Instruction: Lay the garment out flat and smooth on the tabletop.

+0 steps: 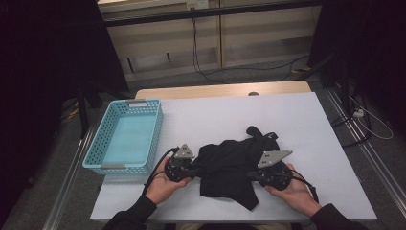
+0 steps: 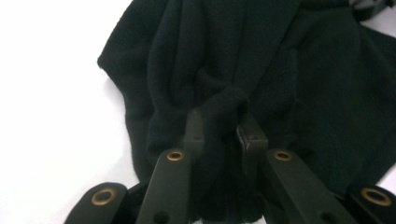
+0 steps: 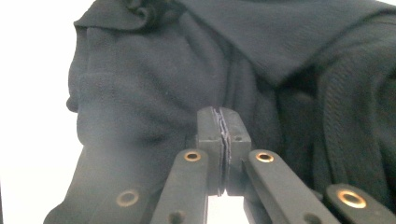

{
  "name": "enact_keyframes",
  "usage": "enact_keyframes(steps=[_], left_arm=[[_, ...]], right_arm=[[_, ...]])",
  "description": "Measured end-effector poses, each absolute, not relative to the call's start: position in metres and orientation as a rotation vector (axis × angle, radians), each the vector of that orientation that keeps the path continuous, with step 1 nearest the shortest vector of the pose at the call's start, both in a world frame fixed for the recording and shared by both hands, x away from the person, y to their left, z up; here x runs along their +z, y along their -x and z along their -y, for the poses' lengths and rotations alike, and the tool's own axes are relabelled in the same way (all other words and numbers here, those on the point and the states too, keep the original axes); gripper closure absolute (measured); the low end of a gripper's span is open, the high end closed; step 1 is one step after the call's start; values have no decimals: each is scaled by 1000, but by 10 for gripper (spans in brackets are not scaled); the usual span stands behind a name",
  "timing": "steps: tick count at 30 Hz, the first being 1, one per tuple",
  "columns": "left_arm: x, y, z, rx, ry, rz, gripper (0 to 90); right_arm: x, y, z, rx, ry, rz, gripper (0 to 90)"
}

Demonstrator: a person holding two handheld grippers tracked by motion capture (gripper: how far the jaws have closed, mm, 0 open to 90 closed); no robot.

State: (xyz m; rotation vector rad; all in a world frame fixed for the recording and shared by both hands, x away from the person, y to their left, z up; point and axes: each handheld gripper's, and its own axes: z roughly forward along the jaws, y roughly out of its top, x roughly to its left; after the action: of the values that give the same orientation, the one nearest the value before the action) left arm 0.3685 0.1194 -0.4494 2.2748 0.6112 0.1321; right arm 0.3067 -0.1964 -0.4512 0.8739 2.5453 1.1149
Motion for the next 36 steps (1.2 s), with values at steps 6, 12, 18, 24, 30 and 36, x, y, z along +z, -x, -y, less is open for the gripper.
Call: enact_keyframes(steps=[6,12,18,24,30,36], left_arm=[[-450,-351,-119,77,-2278,-595,784],[-448,-330,-105,59,-2304,-537,784],[-445,-327,-98,59,-2284,-541,738],[-433,-331,-104,93,-2204,-557,526],[-422,-339,-100,173,-2155,-588,421],[-413,-351,-79,202,-2129,-557,423]], right_arm=[[-447,-294,210,1106,-888,-2531,892],[-445,-284,226,1071,-930,-2498,892],[-443,-276,241,1061,-986,-2453,891],[-444,-278,239,1101,-976,-2448,782],[-434,-282,244,1155,-1011,-2366,603],[-432,-290,244,1149,-1045,-2312,581]])
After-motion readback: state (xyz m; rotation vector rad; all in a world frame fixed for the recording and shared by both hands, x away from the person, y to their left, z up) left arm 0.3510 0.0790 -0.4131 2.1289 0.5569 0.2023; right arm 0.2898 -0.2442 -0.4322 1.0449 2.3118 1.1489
